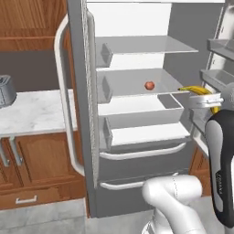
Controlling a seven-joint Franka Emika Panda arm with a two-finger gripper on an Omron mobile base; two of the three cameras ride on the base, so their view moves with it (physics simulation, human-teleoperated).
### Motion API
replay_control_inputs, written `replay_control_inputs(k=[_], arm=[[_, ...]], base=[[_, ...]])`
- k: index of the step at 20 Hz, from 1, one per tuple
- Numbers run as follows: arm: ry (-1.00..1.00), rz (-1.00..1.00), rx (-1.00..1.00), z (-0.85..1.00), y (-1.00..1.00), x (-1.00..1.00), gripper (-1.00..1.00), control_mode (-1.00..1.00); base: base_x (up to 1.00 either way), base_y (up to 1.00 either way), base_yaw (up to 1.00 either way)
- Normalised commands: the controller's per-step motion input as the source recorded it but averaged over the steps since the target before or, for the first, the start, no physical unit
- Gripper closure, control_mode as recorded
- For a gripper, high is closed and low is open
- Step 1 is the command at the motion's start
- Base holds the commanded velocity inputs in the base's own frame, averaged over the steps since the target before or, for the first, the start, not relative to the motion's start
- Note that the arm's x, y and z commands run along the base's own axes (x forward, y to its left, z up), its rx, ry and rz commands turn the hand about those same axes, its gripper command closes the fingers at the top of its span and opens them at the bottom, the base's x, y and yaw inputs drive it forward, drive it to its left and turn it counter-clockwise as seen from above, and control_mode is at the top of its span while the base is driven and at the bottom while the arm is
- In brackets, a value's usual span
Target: Retrieve the banana and peach from the fridge and place them into the bowl on the dining table.
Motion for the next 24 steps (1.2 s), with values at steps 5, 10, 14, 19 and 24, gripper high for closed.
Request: replay_control_inputs(k=[5, 10, 14, 19, 24], arm=[[0.0, 0.0, 0.0, 0.0, 0.0, 0.0, 1.0, 1.0], [0.0, 0.0, 0.0, 0.0, 0.0, 0.0, 1.0, 1.0], [0.0, 0.0, 0.0, 0.0, 0.0, 0.0, 1.0, 1.0], [0.0, 0.0, 0.0, 0.0, 0.0, 0.0, 1.0, 1.0], [0.0, 0.0, 0.0, 0.0, 0.0, 0.0, 1.0, 1.0]], base=[[-0.77, -0.17, 0.24], [-0.55, -0.24, 0.38], [-0.5, -0.32, 0.49], [-0.57, -0.41, 0.6], [-0.67, -0.4, 0.66]])
